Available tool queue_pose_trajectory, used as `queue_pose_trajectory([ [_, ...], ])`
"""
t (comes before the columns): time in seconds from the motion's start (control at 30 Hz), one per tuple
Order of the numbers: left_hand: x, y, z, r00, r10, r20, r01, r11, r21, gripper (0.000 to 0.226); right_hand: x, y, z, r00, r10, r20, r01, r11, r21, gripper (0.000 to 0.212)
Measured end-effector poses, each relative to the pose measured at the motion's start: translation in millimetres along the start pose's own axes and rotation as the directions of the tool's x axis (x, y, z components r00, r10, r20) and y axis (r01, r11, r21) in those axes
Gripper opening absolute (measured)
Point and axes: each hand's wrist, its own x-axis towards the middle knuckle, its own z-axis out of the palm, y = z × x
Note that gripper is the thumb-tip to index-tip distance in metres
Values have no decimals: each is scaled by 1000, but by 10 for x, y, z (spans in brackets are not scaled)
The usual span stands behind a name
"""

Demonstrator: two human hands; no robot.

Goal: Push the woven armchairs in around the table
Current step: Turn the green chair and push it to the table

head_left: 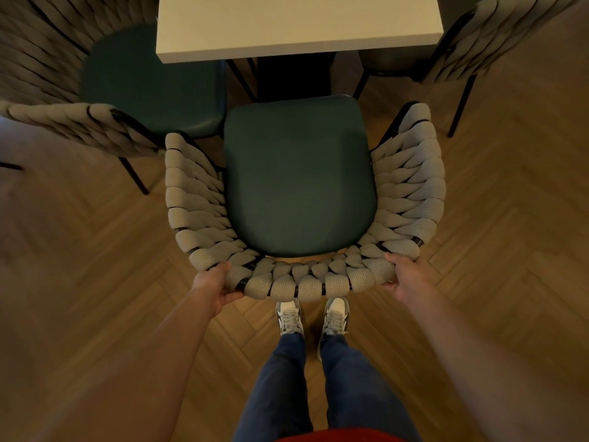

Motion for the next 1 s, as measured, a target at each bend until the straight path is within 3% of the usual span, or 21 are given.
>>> queue_pose_trajectory([
  [1.0, 35, -191, -133, 1000, -5, 19, 4, 1000, 30, 40, -103, 288, -254, 999, 13, -37, -13, 1000, 3, 52],
])
